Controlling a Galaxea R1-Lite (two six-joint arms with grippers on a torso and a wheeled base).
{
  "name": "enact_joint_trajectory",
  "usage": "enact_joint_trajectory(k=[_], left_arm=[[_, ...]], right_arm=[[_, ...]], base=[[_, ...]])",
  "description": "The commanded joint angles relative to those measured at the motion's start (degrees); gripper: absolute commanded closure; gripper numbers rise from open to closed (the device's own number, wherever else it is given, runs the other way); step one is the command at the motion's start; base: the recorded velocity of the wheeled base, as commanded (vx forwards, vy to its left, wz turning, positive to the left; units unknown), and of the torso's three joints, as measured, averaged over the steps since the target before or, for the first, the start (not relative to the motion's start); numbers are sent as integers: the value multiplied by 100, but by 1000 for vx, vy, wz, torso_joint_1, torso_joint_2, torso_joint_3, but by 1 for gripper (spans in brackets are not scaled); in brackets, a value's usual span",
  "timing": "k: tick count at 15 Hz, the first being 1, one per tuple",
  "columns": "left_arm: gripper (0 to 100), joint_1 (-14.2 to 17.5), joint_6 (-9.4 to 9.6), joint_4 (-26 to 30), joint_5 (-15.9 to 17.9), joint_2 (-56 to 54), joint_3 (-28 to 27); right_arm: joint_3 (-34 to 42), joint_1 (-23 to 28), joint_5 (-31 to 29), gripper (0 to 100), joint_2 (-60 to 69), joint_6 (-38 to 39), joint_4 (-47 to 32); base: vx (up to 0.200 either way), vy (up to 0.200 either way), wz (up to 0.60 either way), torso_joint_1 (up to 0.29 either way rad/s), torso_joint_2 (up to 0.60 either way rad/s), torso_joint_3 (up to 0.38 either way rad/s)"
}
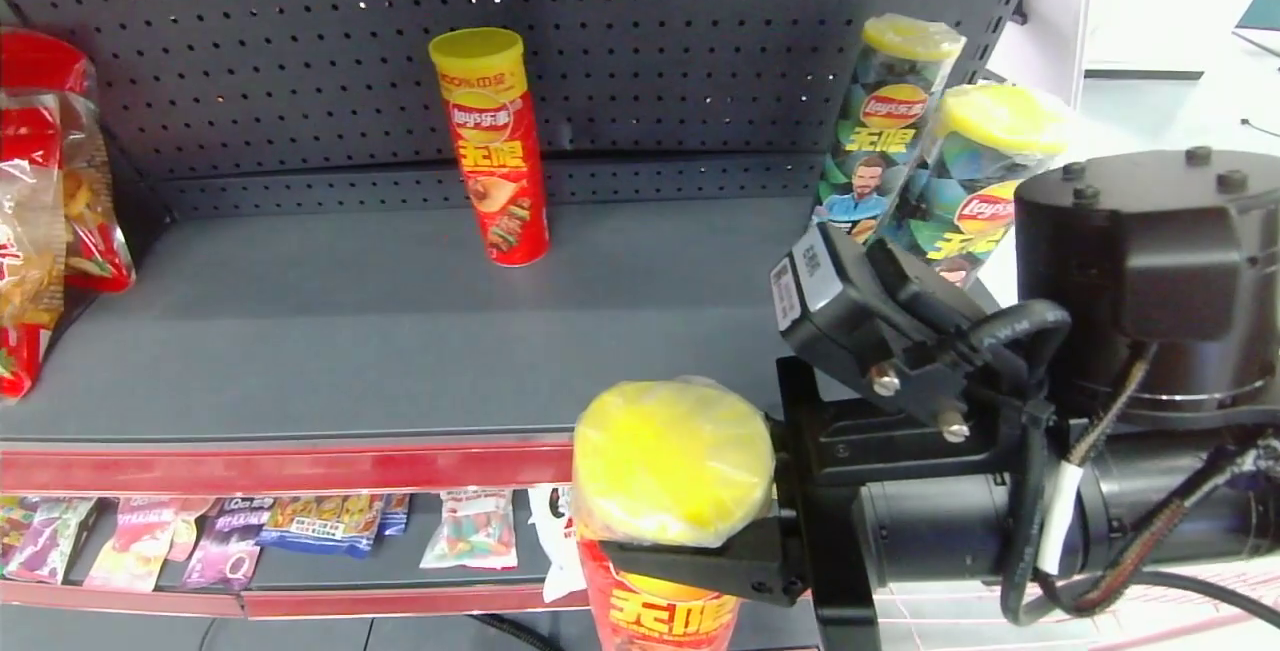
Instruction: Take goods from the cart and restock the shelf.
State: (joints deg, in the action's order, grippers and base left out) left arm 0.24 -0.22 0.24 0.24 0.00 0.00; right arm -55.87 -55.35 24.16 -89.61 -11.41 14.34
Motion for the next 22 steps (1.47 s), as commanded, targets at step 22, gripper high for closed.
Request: enact_joint_trajectory(k=[22], left_arm=[[0, 2, -13, 2, 2, 9, 0]], right_arm=[[41, 15, 1, 100, 146, -2, -1]], base=[[0, 36, 0, 1, 0, 1]])
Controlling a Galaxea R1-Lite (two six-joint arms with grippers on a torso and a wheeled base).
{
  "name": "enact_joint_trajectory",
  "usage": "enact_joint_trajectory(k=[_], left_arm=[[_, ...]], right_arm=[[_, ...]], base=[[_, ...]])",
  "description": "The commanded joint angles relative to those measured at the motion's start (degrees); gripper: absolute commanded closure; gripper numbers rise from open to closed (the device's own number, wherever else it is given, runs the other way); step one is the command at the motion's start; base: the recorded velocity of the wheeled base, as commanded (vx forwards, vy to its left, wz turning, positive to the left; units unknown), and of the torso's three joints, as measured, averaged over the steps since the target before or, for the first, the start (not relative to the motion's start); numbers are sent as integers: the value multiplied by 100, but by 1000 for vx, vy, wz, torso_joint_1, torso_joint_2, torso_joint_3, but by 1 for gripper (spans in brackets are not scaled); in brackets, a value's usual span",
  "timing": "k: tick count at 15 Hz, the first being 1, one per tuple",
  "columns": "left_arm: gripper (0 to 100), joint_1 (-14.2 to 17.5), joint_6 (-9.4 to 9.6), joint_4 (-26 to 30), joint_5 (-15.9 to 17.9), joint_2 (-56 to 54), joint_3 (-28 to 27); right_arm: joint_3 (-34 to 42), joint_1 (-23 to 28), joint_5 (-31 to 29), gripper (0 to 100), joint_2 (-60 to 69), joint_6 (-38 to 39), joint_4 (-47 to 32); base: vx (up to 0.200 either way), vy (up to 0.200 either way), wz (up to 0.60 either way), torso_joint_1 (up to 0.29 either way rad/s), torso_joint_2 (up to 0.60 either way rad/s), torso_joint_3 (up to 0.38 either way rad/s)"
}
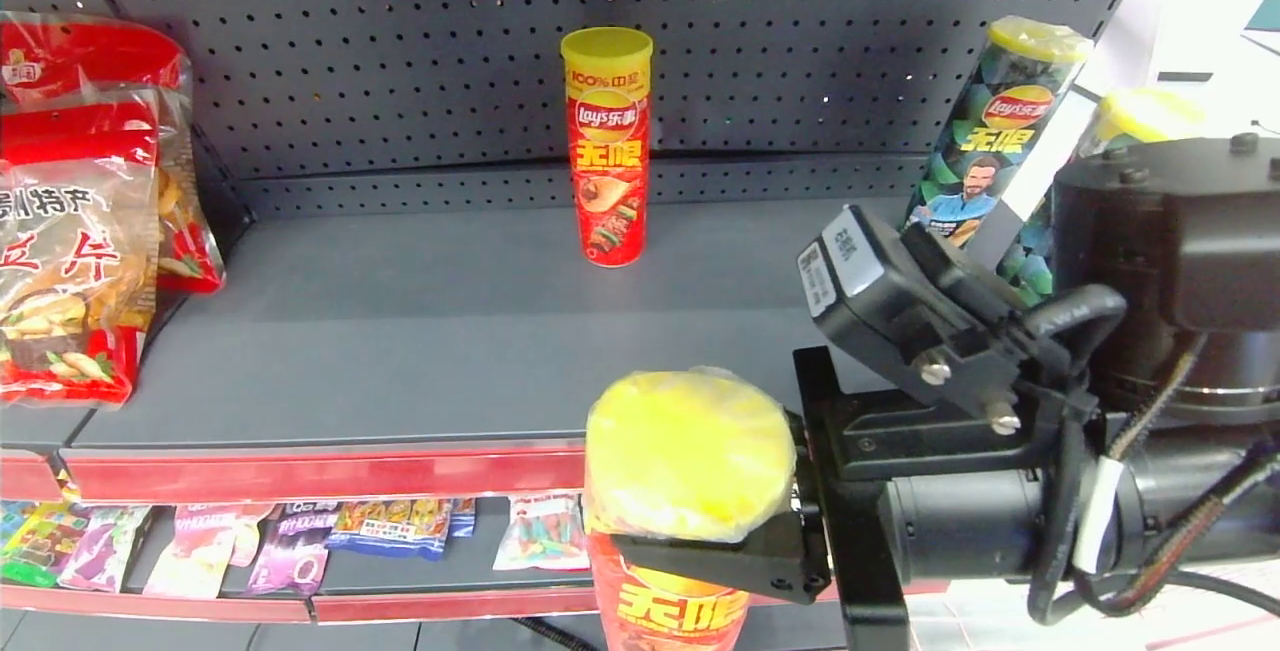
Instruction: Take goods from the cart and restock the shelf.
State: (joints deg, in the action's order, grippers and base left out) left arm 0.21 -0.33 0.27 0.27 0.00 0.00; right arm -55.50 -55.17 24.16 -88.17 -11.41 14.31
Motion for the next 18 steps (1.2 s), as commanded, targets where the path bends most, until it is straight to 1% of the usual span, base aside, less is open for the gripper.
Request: enact_joint_trajectory(k=[1, 5, 18], left_arm=[[0, 6, -2, 0, 0, 9, 0], [0, 6, -2, 0, 0, 9, 0], [0, 6, -2, 0, 0, 9, 0]], right_arm=[[4, -2, 1, 100, 2, -2, 1], [13, -2, 1, 100, 11, -2, 1], [171, -2, -8, 100, 116, -2, 1]], base=[[0, 200, 0, 2, 2, 2], [0, 200, 0, 1, 2, 4], [0, 0, 0, 0, 0, 0]])
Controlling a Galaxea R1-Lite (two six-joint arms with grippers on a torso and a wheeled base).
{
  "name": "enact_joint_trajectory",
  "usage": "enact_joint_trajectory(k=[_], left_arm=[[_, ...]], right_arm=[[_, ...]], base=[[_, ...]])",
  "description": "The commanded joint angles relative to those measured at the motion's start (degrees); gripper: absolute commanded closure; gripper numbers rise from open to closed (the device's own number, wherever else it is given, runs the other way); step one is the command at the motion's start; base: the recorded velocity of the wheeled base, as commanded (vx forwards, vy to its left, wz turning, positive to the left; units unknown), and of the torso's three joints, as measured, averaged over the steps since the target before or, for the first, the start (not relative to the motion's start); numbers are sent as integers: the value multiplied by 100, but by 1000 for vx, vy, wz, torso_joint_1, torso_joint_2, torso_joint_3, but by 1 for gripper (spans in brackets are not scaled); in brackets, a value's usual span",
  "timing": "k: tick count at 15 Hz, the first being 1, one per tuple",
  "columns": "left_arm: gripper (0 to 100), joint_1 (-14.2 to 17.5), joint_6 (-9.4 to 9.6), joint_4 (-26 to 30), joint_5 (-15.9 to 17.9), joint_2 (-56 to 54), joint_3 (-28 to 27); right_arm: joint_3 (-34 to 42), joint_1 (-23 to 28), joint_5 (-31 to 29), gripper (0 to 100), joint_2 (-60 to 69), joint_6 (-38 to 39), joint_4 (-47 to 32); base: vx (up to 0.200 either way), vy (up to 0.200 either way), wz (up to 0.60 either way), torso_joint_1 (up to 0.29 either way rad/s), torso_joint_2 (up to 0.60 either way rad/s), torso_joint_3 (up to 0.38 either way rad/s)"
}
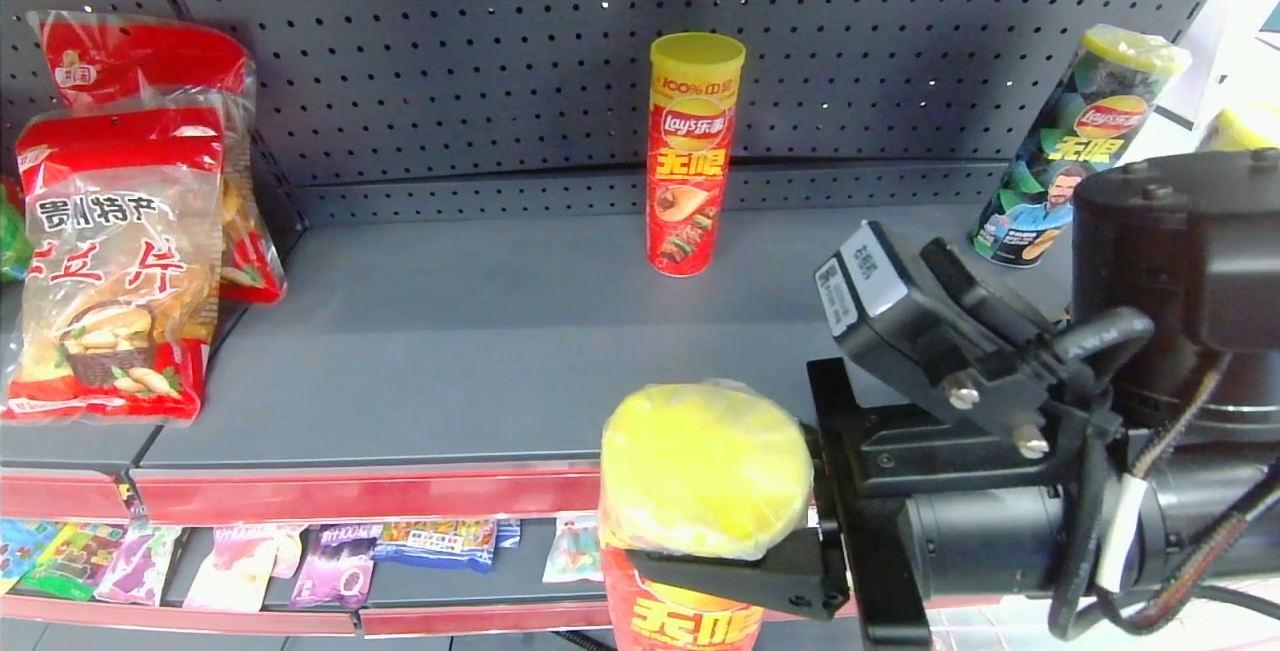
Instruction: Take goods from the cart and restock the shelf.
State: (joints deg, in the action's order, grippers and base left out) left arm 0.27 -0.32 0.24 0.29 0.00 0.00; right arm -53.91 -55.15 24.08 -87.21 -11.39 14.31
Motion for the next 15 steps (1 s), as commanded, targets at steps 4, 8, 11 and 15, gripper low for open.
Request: enact_joint_trajectory(k=[4, 8, 11, 15], left_arm=[[0, 0, 5, 2, -3, 9, 0], [0, 0, -3, 2, -3, 9, 0], [0, 0, -3, 2, -3, 9, 0], [0, 0, -3, 2, -3, 9, 0]], right_arm=[[12, -5, 1, 100, 20, -4, 1], [3, 4, 1, 100, 20, -4, 1], [12, 13, 1, 100, 20, -4, 1], [-15, 22, 1, 100, 20, -4, 1]], base=[[0, 0, 0, 0, 0, 0], [150, 0, 0, 1, 5, 2], [0, 0, 0, 0, 0, 0], [0, 0, 0, 0, 0, 0]])
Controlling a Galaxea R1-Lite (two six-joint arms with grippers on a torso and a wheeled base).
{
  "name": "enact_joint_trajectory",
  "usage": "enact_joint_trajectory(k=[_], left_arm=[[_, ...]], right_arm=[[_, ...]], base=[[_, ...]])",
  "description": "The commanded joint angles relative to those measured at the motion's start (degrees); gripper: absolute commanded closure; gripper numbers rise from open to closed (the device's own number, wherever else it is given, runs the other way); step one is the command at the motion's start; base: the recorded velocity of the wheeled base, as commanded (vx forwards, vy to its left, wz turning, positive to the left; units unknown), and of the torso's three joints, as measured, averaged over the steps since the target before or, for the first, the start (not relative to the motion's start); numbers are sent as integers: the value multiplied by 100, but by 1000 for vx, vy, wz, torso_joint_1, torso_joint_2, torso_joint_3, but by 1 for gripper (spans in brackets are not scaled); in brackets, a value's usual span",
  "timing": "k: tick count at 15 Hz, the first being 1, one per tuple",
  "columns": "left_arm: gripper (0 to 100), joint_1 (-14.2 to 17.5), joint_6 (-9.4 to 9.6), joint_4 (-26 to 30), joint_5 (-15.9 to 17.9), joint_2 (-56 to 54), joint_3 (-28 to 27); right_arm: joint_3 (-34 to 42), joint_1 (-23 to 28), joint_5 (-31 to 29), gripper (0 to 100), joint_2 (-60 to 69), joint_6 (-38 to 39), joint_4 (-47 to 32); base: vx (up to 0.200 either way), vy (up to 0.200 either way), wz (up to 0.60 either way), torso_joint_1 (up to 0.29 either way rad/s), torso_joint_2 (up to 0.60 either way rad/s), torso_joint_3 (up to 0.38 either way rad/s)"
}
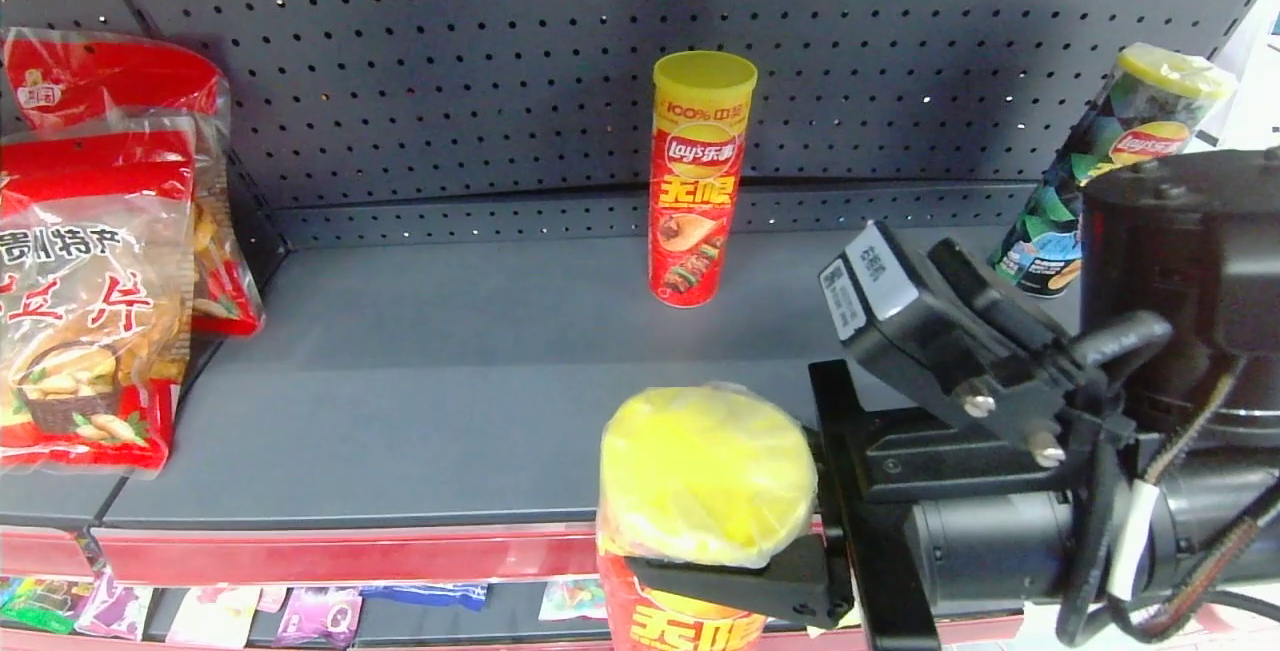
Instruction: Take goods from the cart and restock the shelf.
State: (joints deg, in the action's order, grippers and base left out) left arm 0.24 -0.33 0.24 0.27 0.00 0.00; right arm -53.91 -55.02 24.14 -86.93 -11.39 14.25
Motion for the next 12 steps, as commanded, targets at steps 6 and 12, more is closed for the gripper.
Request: enact_joint_trajectory(k=[6, 12], left_arm=[[0, 2, 7, 2, 8, 9, 0], [0, 2, 15, 2, 17, 9, 0]], right_arm=[[-32, 96, 3, 100, 1, -4, 8], [-6, 96, 12, 100, -34, -4, 8]], base=[[0, 0, 0, 0, 0, 0], [0, 0, 0, 0, 0, 0]])
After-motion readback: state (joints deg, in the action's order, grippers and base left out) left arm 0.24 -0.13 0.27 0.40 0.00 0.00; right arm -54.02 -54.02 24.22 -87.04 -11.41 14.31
